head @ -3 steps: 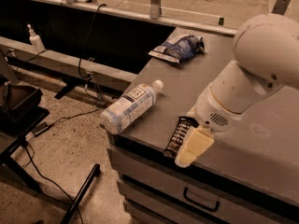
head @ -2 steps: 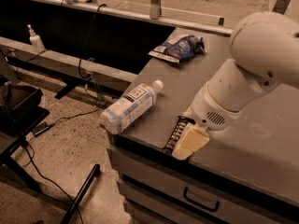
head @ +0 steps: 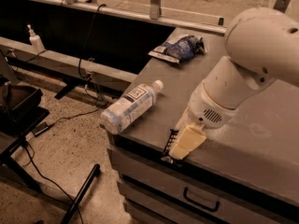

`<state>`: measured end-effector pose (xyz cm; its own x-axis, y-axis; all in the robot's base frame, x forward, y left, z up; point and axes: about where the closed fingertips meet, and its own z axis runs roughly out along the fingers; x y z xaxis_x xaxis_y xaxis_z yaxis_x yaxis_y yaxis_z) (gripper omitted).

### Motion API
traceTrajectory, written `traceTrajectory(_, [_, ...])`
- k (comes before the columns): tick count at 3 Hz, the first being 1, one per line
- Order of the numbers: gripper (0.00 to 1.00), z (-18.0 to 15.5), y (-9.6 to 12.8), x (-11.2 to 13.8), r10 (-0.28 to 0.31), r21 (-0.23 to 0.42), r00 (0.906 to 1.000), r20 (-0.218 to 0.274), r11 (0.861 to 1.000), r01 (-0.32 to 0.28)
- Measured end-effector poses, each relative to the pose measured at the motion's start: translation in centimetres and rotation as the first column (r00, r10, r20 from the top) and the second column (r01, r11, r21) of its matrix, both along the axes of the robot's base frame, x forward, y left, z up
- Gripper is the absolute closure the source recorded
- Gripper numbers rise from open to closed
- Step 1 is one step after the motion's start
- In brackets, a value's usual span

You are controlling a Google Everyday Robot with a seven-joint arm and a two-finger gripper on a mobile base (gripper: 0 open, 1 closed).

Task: Move rxbar chocolate near blue chip bag

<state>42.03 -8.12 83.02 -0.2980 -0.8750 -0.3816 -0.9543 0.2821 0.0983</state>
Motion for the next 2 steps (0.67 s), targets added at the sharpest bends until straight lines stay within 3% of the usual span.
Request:
traceTrajectory(1, [1.0,-0.1,-0.5,0.7,-0.011,-0.013,0.9999,0.006,1.0,0.011])
traceTrajectory(2, [1.0,0.9,-1.8,2.3,-0.035,-0.028,0.9979,0.055,0.999,0.037])
